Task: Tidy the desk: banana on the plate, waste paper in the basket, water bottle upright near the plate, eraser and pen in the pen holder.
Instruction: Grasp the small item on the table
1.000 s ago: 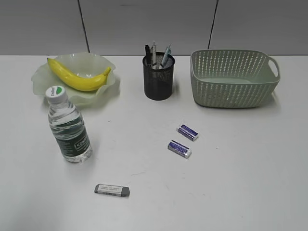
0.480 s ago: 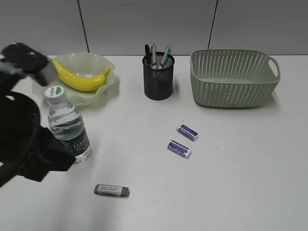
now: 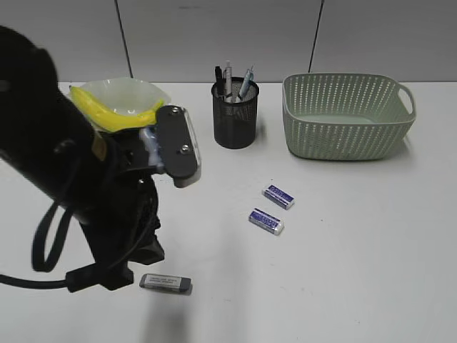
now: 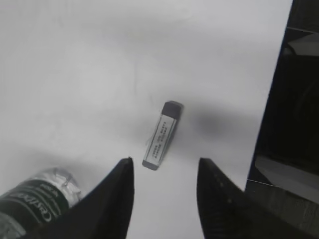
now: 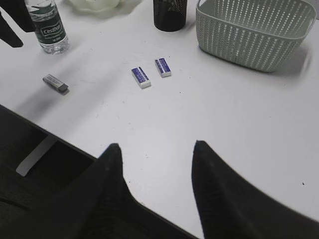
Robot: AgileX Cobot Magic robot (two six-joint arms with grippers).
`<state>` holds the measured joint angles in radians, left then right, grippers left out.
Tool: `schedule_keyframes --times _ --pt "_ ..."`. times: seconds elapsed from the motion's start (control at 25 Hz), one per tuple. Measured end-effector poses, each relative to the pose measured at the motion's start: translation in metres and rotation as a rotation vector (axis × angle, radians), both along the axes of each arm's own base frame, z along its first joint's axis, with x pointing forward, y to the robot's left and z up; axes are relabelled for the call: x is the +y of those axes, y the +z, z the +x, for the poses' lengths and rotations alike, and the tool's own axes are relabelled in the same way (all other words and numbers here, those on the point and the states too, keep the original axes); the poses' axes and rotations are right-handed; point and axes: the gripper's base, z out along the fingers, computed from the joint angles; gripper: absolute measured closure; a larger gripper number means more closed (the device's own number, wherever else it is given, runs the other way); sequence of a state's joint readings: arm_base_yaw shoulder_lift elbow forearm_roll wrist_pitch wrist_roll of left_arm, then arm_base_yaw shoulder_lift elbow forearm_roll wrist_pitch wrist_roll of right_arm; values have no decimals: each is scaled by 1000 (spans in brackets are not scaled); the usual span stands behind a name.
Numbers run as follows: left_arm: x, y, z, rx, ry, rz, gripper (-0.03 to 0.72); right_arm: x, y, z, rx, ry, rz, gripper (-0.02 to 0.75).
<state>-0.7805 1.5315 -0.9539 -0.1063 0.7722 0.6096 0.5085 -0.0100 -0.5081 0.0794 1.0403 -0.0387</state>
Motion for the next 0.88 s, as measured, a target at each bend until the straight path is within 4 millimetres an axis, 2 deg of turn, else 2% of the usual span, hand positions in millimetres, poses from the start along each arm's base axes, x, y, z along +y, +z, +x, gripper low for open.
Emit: schedule_keyframes --times 0.32,0.48,0.64,0.88 --pt "-20 -42 22 77 -78 128 342 0 0 0 0 0 0 367" --pt "-21 -64 23 136 -109 201 339 0 0 0 0 0 0 367" --pt "-22 -79 24 165 -127 231 339 0 0 0 -1 -2 -2 367" --pt "-26 -89 30 140 -126 214 338 0 0 0 -2 -2 -3 367"
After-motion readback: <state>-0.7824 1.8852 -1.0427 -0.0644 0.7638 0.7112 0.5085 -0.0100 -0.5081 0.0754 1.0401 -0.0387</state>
